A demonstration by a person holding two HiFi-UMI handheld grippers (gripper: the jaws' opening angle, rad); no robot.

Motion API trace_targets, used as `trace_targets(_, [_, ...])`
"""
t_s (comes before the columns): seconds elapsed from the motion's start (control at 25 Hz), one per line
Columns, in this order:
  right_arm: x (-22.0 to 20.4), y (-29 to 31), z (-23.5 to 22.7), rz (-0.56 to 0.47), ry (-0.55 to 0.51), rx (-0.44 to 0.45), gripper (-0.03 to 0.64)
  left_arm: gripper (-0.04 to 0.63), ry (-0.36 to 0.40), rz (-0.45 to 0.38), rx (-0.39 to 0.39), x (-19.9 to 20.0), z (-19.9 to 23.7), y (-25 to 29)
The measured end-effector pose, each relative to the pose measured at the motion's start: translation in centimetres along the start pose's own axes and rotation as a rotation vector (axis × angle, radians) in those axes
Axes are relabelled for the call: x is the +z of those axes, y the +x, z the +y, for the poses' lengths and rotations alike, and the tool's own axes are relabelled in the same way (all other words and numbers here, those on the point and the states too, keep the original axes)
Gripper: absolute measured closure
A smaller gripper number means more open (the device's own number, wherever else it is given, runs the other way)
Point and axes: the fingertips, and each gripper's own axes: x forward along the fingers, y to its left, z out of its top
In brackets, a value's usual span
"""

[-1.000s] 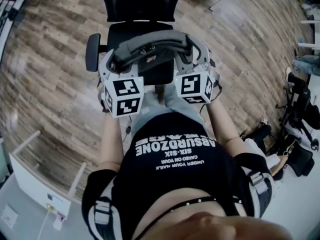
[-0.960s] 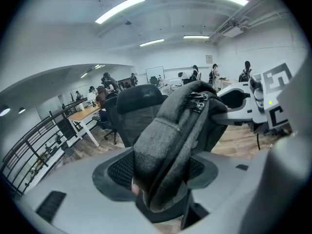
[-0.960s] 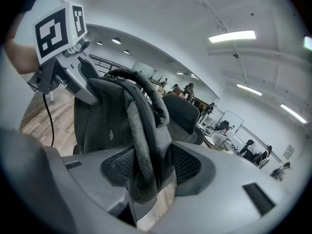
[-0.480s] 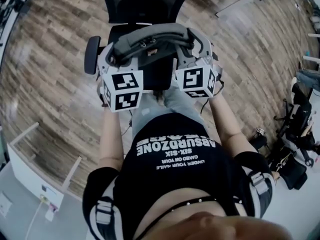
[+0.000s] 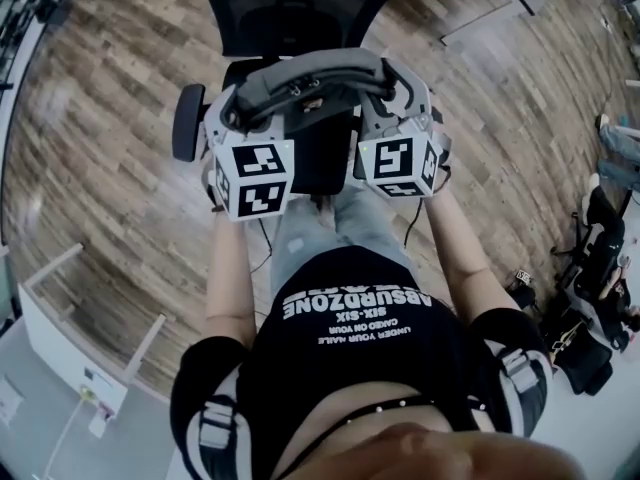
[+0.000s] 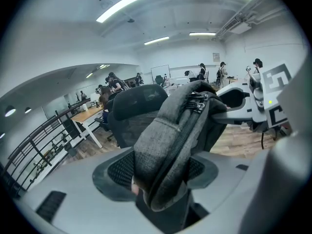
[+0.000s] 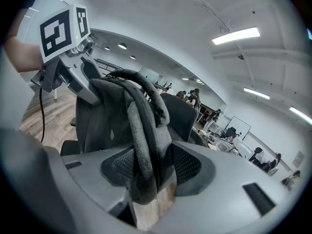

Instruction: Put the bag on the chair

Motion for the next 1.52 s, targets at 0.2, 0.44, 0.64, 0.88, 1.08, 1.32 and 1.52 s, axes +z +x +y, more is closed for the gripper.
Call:
trace_targets(0.2, [-1.3,1.9,-0.6,0.009,0.002,0.017,0.42,0.33,-0.007,0.02,-0.006,0.0,-0.2,2.2])
trace_targets(0.44, [-2.5,3.1,-1.1,0.016,0.011,0.027,0.42,0.331,0.001,0.034,-0.005,0.0,-0.6,3.9])
trace_targets(0.64, [-3.3,4.3,-1.0,0.032,0.008,0.039,0.42,0.33,-0.005,0.057,-0.006,-0.5,-0.6,5.3])
trace_targets(0.88, [-5.2,6.1,-0.8,0.069,0.005,0.055,0.419,0.33,-0.002,0.086,-0.012,-1.6,-1.0,7.6])
trace_targets(1.08, [-6.6,7.1,-0.2,0.103,0.0,0.062,0.419,0.33,0.003,0.107,-0.025,-2.8,-1.4,9.2])
trace_targets(1.32, [-8.0,8.1,0.0,0.137,-0.006,0.076,0.419,0.33,0.004,0.125,-0.043,-3.9,-2.0,10.8])
trace_targets(1.52, [-9.5,8.9,0.4,0.173,-0.007,0.086,0.419,0.33,0.017,0.14,-0.05,-4.8,-2.5,12.2])
